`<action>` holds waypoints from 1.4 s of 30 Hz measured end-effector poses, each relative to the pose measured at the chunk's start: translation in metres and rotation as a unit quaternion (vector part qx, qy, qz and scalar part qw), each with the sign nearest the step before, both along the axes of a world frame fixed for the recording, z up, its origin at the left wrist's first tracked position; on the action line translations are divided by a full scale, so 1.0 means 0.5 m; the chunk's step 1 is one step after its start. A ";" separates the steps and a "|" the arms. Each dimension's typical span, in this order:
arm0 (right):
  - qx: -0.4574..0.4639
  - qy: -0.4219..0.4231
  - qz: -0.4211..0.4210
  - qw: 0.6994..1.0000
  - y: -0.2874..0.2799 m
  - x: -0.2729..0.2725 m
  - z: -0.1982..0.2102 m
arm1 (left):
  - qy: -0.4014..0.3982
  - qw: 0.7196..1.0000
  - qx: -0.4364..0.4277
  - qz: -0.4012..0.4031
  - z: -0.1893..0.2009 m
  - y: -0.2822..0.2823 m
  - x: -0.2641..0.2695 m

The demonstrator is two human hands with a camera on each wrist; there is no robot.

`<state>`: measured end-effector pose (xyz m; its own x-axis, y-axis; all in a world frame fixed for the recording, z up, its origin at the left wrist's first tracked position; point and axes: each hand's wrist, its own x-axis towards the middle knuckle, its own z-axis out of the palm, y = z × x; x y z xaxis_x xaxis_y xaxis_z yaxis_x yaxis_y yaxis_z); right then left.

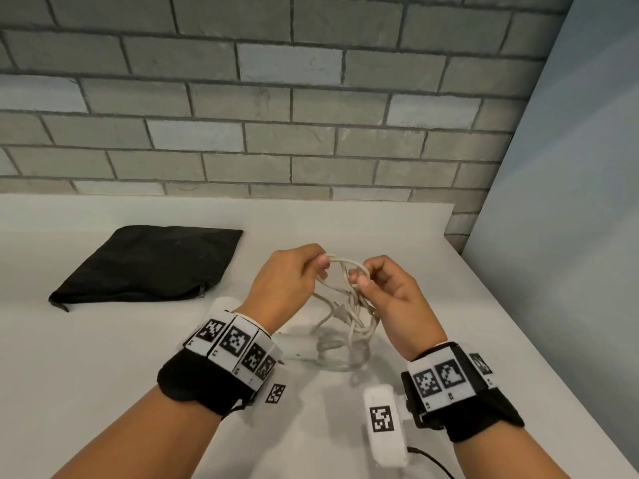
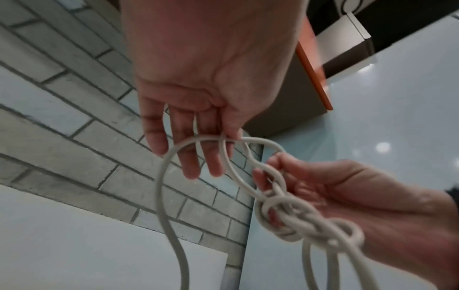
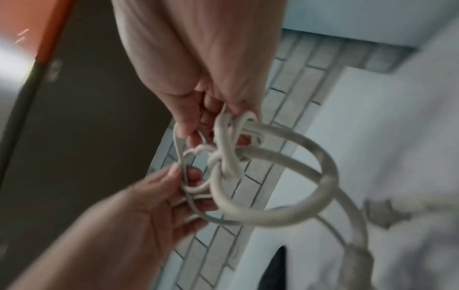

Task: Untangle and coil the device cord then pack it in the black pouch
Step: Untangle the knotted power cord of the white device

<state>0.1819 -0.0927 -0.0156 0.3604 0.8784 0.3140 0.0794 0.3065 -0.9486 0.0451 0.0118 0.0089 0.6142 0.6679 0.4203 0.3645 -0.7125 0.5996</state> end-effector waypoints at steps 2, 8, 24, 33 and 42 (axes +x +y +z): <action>0.029 0.107 0.066 0.992 -0.009 0.005 0.006 | -0.035 0.998 -0.044 0.021 0.000 0.015 0.002; -0.002 0.033 0.061 0.998 -0.015 0.032 0.043 | -0.049 0.996 -0.076 0.013 -0.010 0.009 0.011; -0.026 -0.287 -0.239 0.927 -0.016 0.057 0.038 | -0.019 0.998 -0.008 -0.062 0.023 -0.020 0.025; -0.020 -0.445 -0.161 0.880 -0.015 0.020 0.066 | -0.005 0.998 0.012 -0.069 0.010 -0.038 0.043; -0.002 0.057 -0.374 0.926 -0.030 0.134 0.074 | -0.087 0.984 -0.152 -0.010 -0.012 0.018 0.004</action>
<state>0.2489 -0.1075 0.0213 0.8992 0.3701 0.2335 0.1668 0.2035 -0.9648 0.0473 0.0208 0.0029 0.5649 0.7679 0.3020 0.2259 -0.4958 0.8385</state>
